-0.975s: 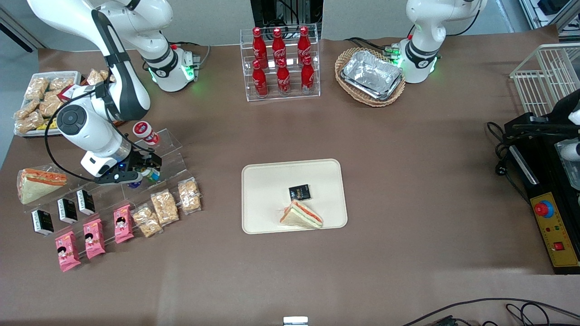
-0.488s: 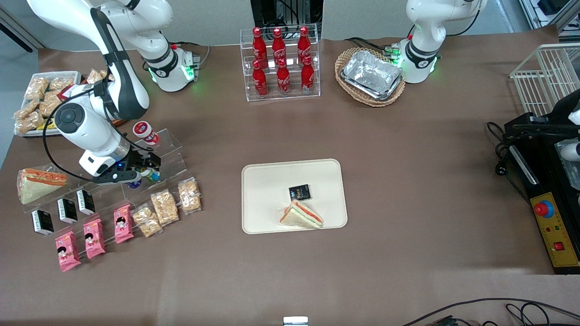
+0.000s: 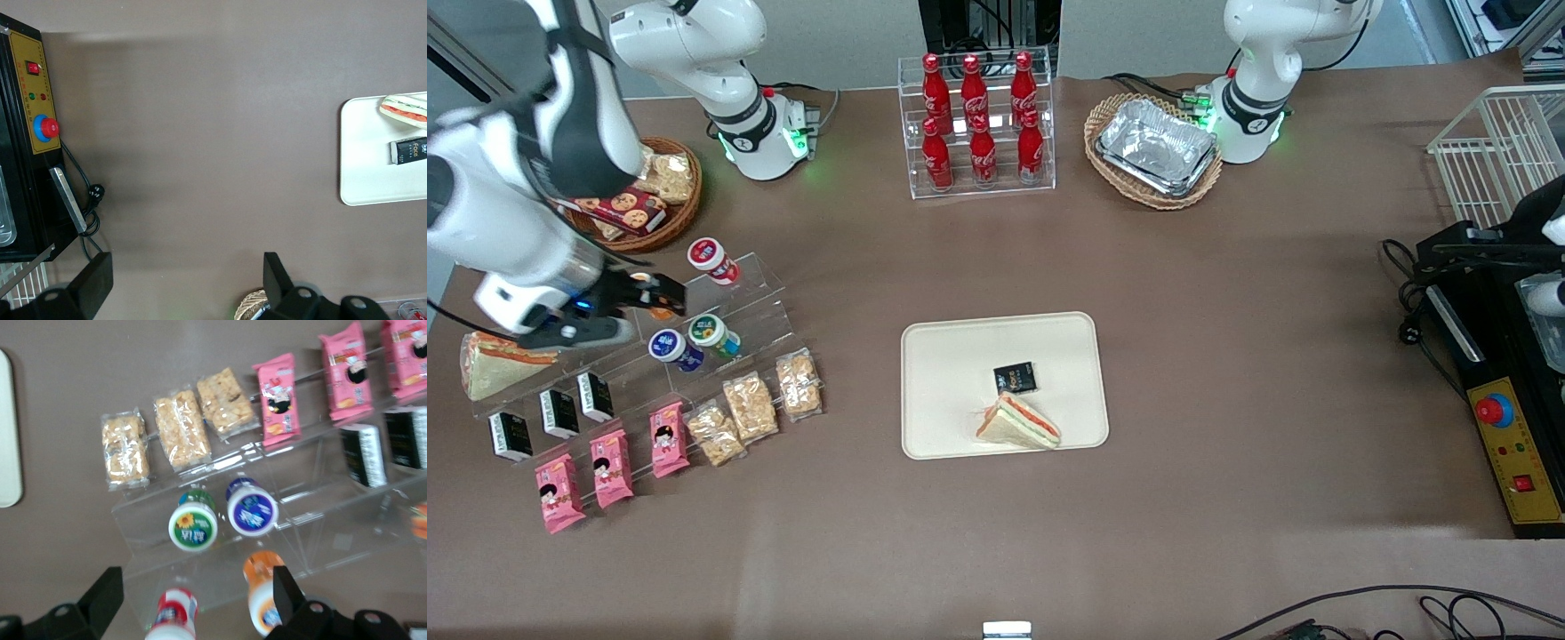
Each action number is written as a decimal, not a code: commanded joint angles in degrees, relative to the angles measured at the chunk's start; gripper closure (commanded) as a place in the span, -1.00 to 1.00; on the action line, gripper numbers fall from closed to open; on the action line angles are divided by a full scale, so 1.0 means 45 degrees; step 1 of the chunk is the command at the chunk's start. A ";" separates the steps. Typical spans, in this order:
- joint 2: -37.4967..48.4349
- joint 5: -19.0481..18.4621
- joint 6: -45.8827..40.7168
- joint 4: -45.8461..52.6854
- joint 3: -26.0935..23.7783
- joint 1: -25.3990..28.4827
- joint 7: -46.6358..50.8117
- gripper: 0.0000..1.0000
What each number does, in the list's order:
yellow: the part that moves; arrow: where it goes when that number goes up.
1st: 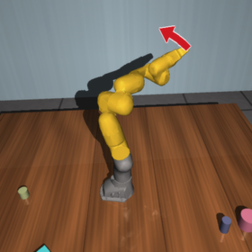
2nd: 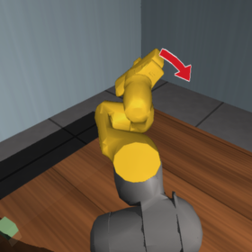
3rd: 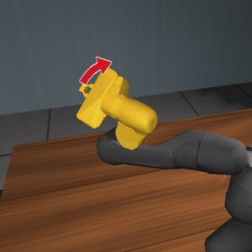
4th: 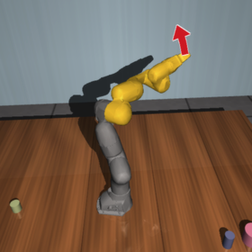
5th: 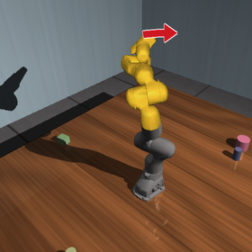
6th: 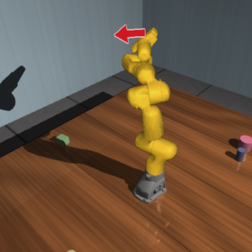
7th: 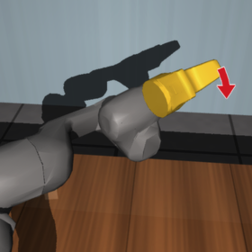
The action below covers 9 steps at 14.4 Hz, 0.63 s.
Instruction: Place green gum on tray
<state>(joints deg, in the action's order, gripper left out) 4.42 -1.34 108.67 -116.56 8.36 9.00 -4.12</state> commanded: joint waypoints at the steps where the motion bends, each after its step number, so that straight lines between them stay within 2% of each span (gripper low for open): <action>1: -0.0300 0.0064 -0.2562 0.2519 0.0193 -0.0126 0.0016 -1.00; 6: -0.0183 0.0318 -0.3016 0.3090 0.0193 -0.0107 0.3134 -1.00; 9: -0.0104 0.1155 -0.2977 0.3149 0.0193 -0.0126 0.7448 -1.00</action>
<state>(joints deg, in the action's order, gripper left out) 4.48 0.42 96.84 -104.31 9.18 8.48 16.06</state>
